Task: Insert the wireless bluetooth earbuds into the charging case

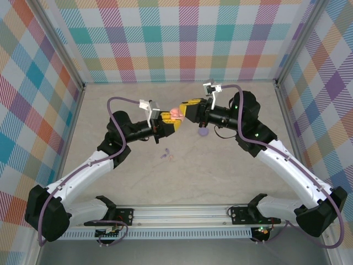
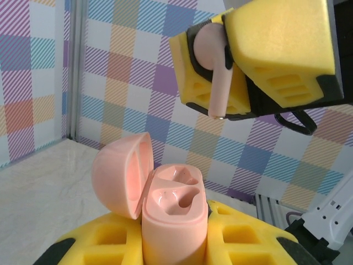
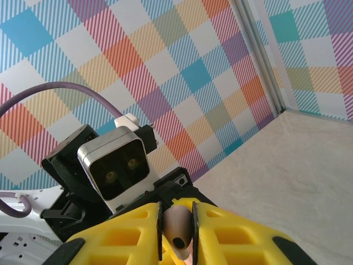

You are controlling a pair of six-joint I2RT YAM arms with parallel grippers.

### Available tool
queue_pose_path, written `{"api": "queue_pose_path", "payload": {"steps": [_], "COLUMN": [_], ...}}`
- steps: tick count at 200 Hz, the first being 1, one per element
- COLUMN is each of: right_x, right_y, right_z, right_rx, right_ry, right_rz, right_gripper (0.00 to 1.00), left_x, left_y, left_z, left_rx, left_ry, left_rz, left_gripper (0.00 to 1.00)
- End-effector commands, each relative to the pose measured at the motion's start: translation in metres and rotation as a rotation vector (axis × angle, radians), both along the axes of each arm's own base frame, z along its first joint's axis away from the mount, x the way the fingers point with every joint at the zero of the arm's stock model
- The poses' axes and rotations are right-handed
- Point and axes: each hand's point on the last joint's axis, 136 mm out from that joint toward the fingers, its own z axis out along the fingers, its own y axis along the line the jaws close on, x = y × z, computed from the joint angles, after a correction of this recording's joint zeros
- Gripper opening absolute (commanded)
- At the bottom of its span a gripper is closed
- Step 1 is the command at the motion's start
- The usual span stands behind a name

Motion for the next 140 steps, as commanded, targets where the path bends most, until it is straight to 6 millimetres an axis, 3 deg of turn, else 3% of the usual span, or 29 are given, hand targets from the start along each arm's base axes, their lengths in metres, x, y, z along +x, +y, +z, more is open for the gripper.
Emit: {"api": "queue_pose_path", "payload": {"steps": [1,140], "right_x": [-0.002,-0.001], "right_y": [-0.001,0.004], "right_z": [0.009,-0.002], "right_rx": [0.017,-0.012], "right_ry": [-0.062,-0.044], "right_rz": [-0.006,-0.001], "right_gripper": [0.20,0.20], "left_x": [-0.007,-0.008], "left_y": [-0.001,-0.003], "left_z": [0.033,0.043], "left_rx": [-0.067,-0.101], "left_ry": [-0.045,-0.033], "left_rz": [-0.010,-0.010], "left_gripper": [0.20,0.20]}}
